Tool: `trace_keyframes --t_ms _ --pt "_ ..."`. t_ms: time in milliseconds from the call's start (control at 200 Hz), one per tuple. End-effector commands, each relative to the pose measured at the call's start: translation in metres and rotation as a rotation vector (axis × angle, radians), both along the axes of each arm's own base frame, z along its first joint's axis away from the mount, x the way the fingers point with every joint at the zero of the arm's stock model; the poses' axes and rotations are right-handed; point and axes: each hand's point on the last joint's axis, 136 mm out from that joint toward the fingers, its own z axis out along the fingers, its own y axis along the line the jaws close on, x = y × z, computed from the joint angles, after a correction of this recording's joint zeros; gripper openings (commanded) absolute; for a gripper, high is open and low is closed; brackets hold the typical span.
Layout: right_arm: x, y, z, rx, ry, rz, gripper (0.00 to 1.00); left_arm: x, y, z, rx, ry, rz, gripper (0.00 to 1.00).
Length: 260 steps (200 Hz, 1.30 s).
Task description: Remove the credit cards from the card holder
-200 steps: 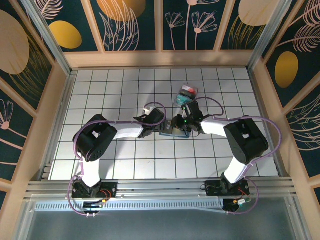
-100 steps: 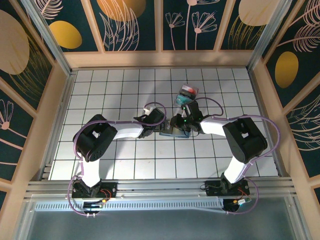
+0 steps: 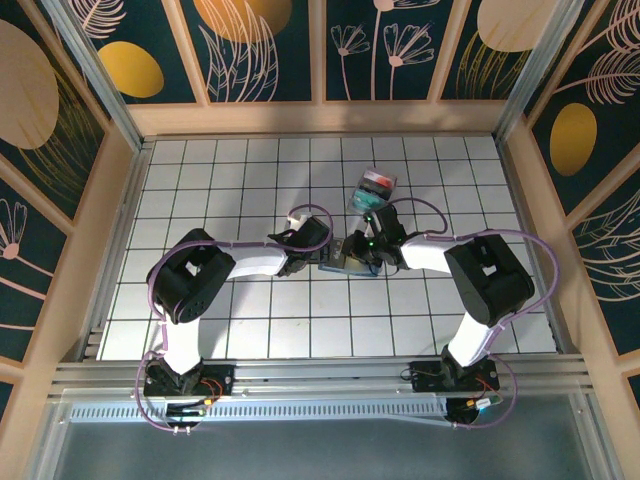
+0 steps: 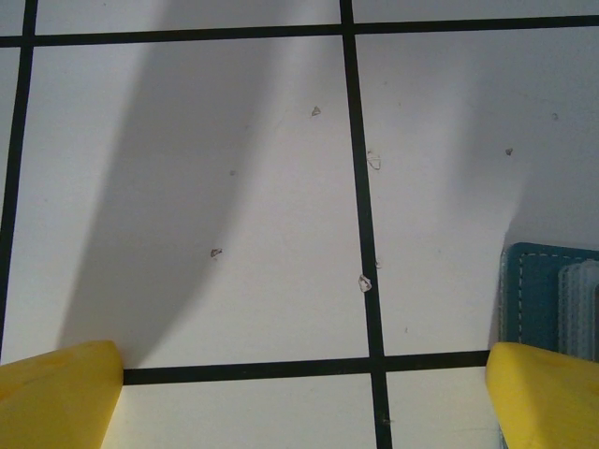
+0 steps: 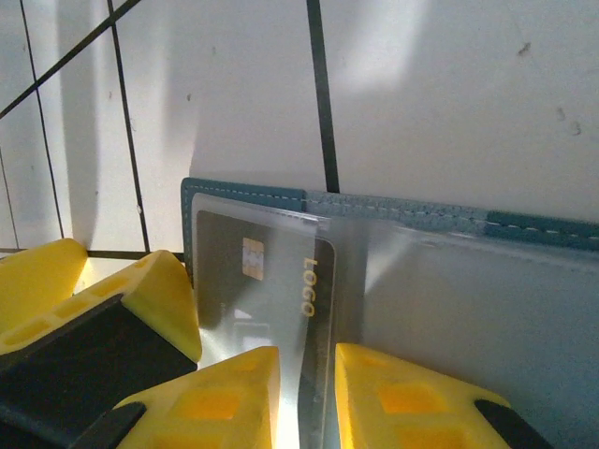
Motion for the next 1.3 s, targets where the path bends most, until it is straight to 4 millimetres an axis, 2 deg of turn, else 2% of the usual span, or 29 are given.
trace_keyframes --t_ms 0,300,505,811,1076,1296 --pt "-0.005 -0.011 -0.01 -0.033 0.028 -0.031 0.24 -0.025 0.014 -0.036 0.078 0.135 -0.008 0.99" --pt "0.004 0.005 0.001 0.052 -0.007 -0.008 0.23 -0.026 0.015 -0.037 0.082 0.138 -0.011 0.99" --pt "0.009 0.015 0.019 0.116 -0.054 0.025 0.13 -0.028 0.016 -0.04 0.085 0.148 -0.013 0.99" --pt "0.01 0.025 0.034 0.199 -0.081 0.072 0.13 -0.033 0.016 -0.042 0.075 0.167 -0.007 0.99" --pt "0.009 0.028 0.031 0.25 -0.061 0.079 0.14 -0.039 0.022 -0.043 0.085 0.181 0.016 0.99" --pt "0.007 0.027 0.038 0.298 -0.061 0.088 0.13 -0.04 0.026 -0.048 0.112 0.198 0.027 0.99"
